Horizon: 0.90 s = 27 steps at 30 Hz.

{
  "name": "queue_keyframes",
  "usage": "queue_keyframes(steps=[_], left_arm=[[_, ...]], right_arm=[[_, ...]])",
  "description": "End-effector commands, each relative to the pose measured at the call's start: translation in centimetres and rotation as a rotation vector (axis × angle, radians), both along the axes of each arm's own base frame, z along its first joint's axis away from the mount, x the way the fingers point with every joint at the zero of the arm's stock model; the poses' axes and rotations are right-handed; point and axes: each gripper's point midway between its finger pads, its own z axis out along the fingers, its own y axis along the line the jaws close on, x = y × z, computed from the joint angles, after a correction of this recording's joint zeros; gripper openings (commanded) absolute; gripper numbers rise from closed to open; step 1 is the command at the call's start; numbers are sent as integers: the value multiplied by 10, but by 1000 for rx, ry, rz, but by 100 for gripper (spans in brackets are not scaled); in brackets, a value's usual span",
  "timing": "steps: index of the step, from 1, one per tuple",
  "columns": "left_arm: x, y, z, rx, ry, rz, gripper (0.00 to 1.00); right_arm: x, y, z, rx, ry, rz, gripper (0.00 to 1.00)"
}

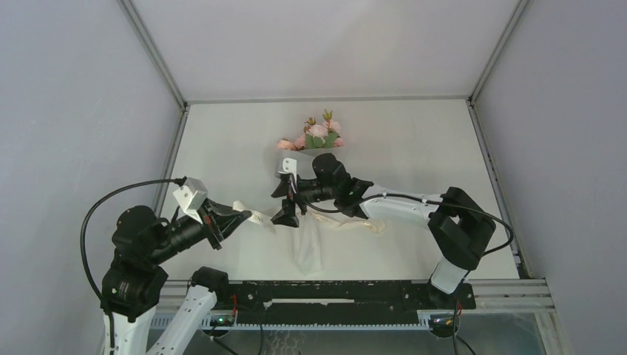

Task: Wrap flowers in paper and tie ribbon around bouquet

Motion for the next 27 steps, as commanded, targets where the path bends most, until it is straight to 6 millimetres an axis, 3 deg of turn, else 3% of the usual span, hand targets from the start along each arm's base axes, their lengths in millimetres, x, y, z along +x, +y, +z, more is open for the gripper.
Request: queue_keyframes(steps=[1, 4, 6, 11, 14, 16, 18, 20, 22, 27], left_arm=[[-7, -5, 31, -43, -55, -38, 0], [-10, -6, 32, -46, -50, -48, 0], [-10, -6, 29, -43, -37, -48, 0], [-7, -3, 13, -19, -11, -31, 0], [9, 6, -25, 47, 34, 42, 0], [30, 18, -46, 99, 93, 150, 0], [47, 18, -59, 133, 118, 173, 14], [54, 13, -61, 110, 121, 165, 40], [55, 6, -70, 103, 115, 127, 60], [70, 9, -119, 130, 108, 197, 71]], right_arm=[[11, 16, 19, 67, -18, 5, 91], [18, 20, 15, 58, -2, -12, 88], [21, 21, 16, 60, 20, -19, 81], [37, 8, 24, 63, 124, -89, 25], [46, -3, 25, 43, 191, -143, 13], [47, -9, 24, 25, 226, -166, 8], [48, -12, 22, 11, 273, -188, 3], [47, -15, 22, 4, 324, -203, 1], [50, -19, 21, -8, 375, -247, 0], [54, -28, 11, -18, 541, -387, 0]])
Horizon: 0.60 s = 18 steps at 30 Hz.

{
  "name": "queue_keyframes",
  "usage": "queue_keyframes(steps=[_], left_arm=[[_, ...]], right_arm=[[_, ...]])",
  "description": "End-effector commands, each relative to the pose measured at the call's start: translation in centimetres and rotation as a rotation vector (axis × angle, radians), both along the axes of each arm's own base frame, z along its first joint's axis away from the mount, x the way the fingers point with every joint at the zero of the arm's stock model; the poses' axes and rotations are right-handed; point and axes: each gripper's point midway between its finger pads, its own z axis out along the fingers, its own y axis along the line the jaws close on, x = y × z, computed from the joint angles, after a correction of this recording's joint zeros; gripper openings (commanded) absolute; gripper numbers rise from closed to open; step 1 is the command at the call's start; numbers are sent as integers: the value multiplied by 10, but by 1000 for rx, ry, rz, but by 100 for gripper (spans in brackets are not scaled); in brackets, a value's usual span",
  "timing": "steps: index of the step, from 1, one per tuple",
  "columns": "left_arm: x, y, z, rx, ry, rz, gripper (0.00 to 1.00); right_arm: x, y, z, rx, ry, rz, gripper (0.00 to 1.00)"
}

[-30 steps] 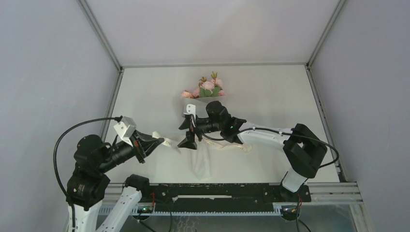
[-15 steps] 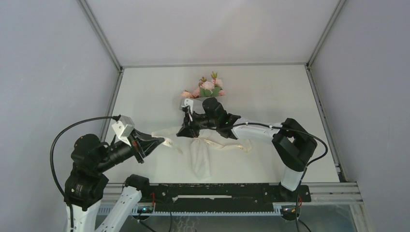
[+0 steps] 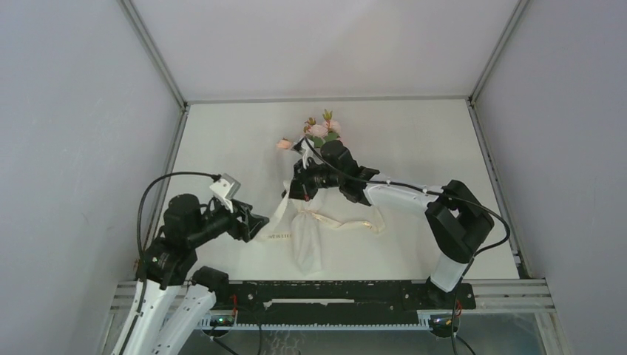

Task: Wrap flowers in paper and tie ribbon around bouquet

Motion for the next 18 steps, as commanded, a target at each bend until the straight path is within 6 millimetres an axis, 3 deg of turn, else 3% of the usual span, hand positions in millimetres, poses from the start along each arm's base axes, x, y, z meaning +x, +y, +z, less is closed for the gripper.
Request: queue_keyframes(steps=[1, 6, 11, 15, 18], left_arm=[[21, -2, -12, -7, -112, 58, 71], [40, -29, -40, -33, -72, 62, 73], [64, -63, -63, -134, 5, 31, 68], [60, -83, -75, -186, -75, -31, 74], [67, -84, -84, -173, -157, -24, 84]], right_arm=[[1, -4, 24, 55, 148, -143, 0], [0, -6, 17, 49, 232, -224, 0], [9, -7, 21, 58, 270, -327, 0], [17, -11, 22, 57, 280, -414, 0], [17, -11, 23, 60, 288, -431, 0]])
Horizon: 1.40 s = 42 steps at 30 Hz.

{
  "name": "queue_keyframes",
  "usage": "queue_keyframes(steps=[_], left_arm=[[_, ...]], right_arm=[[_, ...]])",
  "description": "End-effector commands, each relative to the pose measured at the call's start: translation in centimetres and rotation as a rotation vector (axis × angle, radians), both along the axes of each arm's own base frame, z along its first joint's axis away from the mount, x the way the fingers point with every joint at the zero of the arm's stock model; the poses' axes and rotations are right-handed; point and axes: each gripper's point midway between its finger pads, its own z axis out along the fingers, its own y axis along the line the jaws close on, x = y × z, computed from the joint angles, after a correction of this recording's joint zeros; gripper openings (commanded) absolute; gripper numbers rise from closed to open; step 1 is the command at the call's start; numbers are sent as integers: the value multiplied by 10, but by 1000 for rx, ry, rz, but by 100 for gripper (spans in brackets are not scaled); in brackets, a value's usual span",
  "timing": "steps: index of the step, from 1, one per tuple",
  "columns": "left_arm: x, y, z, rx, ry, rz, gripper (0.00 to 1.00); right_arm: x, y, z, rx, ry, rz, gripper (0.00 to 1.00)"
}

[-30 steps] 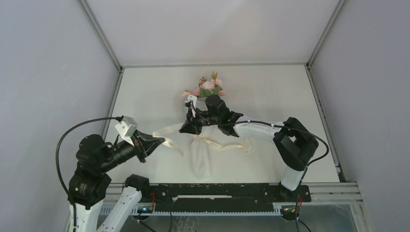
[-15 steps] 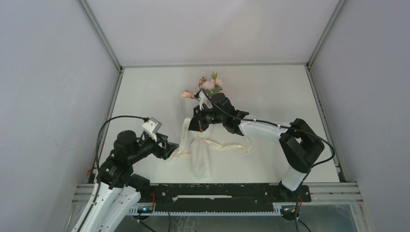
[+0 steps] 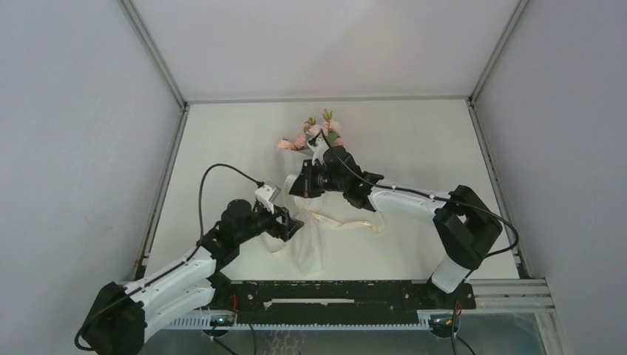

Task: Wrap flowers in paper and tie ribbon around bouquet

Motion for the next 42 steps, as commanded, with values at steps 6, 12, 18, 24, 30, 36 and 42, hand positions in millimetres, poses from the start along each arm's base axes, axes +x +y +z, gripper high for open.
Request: queue_keyframes(steps=[6, 12, 18, 24, 30, 36, 42], left_arm=[[35, -9, 37, -109, -341, 70, 91], [40, -9, 37, -117, -395, 81, 82], [41, -21, 39, -168, -352, 86, 62], [43, -26, 36, -176, -321, 94, 44], [39, -32, 37, -181, -320, 67, 17], [35, -31, 32, -175, -313, 64, 0], [31, -28, 27, -160, -308, 61, 0]], right_arm=[[1, 4, 31, 68, -32, -61, 0], [1, 6, 27, 68, -11, -68, 0], [1, 9, 25, 72, -3, -67, 0], [-3, 9, 21, 58, 5, -59, 0], [-4, 7, 18, 61, 8, -58, 0], [-4, 2, 18, 33, -8, -73, 12], [3, -57, 11, -175, -39, -198, 45]])
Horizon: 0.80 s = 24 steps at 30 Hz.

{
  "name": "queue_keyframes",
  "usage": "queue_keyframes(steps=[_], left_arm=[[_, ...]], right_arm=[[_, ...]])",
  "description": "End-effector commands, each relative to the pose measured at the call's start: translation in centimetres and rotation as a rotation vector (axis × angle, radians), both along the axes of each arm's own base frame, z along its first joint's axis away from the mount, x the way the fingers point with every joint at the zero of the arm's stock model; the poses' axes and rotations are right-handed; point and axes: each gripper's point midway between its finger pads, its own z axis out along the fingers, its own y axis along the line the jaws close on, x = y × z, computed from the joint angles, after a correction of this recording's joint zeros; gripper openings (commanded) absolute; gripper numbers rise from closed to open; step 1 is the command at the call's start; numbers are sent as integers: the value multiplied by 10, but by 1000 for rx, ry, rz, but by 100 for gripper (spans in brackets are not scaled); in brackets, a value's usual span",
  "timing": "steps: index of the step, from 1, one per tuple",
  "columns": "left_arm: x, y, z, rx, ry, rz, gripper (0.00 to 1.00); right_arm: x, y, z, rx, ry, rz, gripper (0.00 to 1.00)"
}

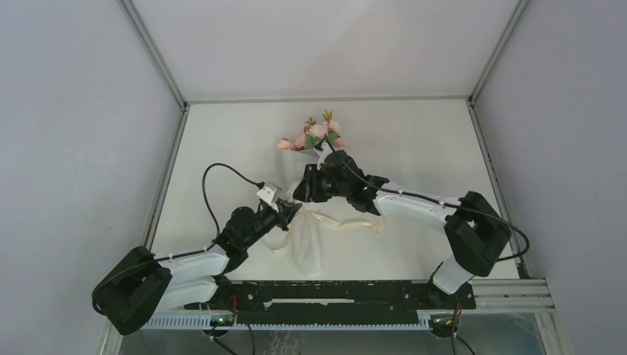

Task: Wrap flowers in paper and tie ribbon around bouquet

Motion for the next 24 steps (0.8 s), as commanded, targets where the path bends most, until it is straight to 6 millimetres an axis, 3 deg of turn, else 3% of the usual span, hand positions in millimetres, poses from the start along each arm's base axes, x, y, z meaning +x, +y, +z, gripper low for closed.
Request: queue_keyframes(steps=[1, 6, 8, 9, 16, 21, 22, 24], left_arm=[[-2, -4, 17, -30, -61, -22, 0], [-20, -15, 18, 25, -140, -172, 0], [-26, -18, 18, 40, -157, -212, 0], [-27, -18, 17, 56, -166, -227, 0], [-34, -18, 6, 211, -288, -331, 0], [-38, -16, -3, 284, -337, -373, 0], [-39, -16, -4, 292, -344, -383, 0], [-40, -16, -5, 304, -359, -393, 0]], right_arm=[[7, -65, 15, -197, -76, -151, 50], [6, -200, -23, -624, 19, -481, 69], [-2, -236, -47, -698, 127, -531, 71], [-6, -245, -58, -710, 184, -532, 72], [-21, -262, -108, -809, 328, -502, 72], [-27, -250, -133, -790, 380, -429, 64], [-28, -250, -137, -791, 388, -424, 56], [-27, -253, -140, -801, 394, -422, 26]])
